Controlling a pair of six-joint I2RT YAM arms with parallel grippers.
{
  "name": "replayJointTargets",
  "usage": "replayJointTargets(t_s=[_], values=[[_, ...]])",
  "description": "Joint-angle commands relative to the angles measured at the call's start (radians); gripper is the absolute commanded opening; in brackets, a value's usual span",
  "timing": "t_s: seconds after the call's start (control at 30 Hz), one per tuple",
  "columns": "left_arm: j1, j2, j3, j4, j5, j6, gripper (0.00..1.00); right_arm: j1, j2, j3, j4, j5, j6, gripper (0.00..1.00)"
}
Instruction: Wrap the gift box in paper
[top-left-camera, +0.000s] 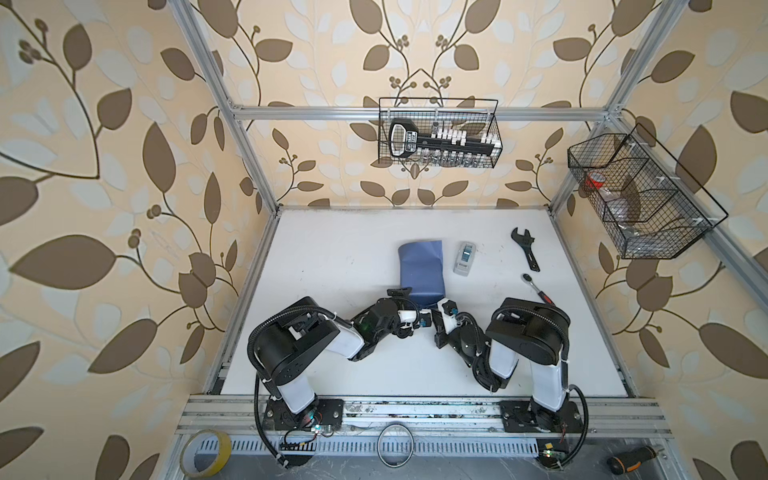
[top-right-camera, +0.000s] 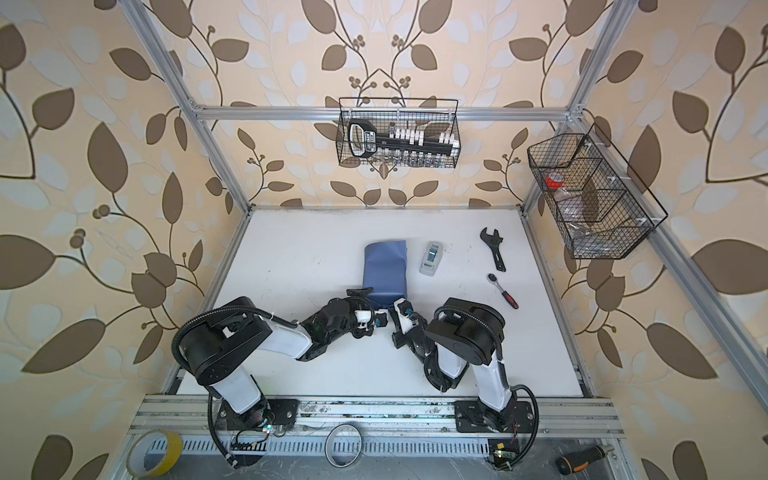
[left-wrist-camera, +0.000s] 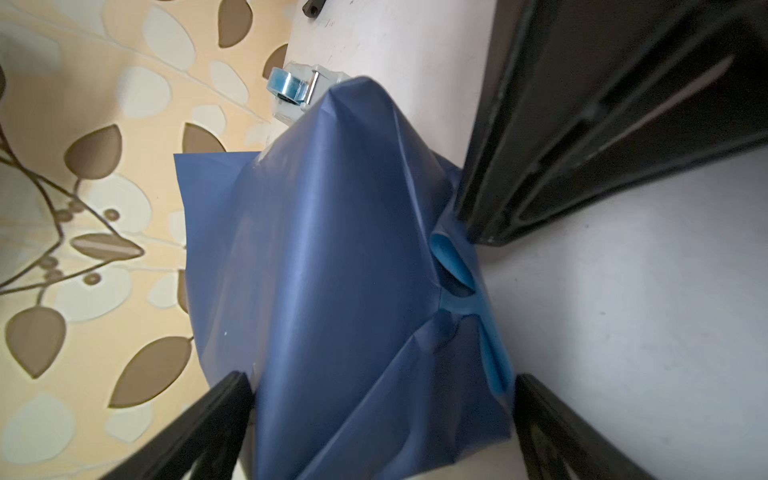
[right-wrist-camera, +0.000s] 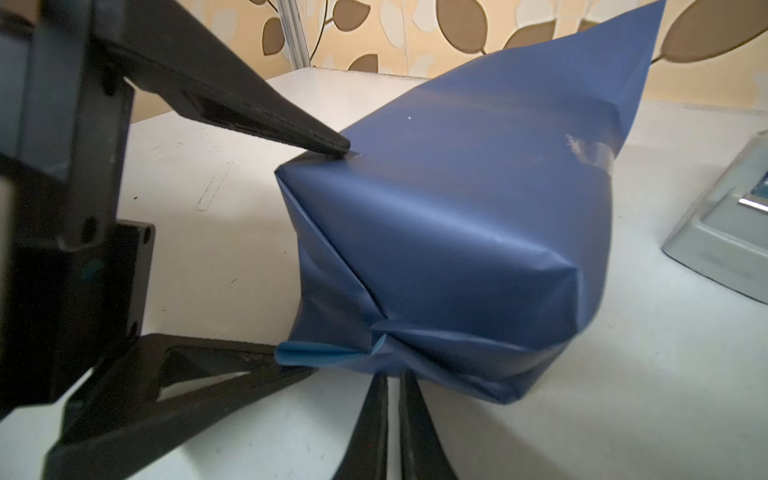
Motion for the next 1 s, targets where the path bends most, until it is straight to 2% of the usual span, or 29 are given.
replayJointTargets(t_s=[0.0,0.33,0.6,0.97], values=[[0.016,-0.018,0.018,0.019,0.005,0.095,0.99,-0.005,0.02,0.018,0.043,-0.011,-0.02,0.1],[0.032,-0.041,0.014,0.007,0.014,0.081,0.98,-0.011,0.019,0.011,0.043,-0.016,-0.023,0.09],[0.032,-0.008,0.054,0.005,-0.031,0.07,0.96,-0.01,0.014,-0.009,0.044,-0.014,-0.013,0.1],[0.033,0.025,0.069,0.006,-0.047,0.059,0.87,-0.01,0.009,-0.027,0.043,-0.002,-0.008,0.1]])
